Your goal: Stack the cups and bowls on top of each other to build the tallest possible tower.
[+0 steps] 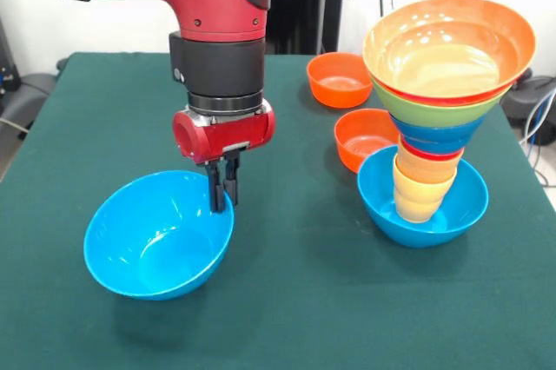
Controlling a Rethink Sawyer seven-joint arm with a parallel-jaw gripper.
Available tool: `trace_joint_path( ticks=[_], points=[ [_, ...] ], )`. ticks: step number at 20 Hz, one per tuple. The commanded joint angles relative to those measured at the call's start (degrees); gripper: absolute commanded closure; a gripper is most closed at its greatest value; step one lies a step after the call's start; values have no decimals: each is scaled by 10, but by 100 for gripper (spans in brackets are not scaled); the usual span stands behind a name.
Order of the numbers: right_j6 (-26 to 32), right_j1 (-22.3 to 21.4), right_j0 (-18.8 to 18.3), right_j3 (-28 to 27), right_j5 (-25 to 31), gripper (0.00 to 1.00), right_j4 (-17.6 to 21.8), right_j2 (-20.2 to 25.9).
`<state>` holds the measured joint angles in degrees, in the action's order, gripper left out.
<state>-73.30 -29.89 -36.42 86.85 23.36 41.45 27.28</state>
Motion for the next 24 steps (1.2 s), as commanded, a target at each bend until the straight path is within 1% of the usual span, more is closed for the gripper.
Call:
trace_joint_path(
  ticks=[1,5,7,11,12,13,14,16,19,23,24],
  points=[
    [-317,-2,164,-36,-189,100,19,-236],
    [-284,-5,165,-26,-213,100,-21,-252],
    [-267,-26,159,-10,-204,100,-30,-249],
    [-242,-102,143,35,-154,100,-37,-222],
    [-230,-125,135,49,-132,100,-40,-208],
    [-225,-139,132,54,-121,100,-41,-202],
    [-215,-157,133,61,-101,100,-42,-200],
    [-210,-185,137,68,-82,100,-44,-203],
    [-203,-190,136,65,-60,100,-45,-198],
    [-183,-198,98,78,-46,100,-60,-156],
    [-165,-197,84,79,-41,100,-59,-142]
  ],
)
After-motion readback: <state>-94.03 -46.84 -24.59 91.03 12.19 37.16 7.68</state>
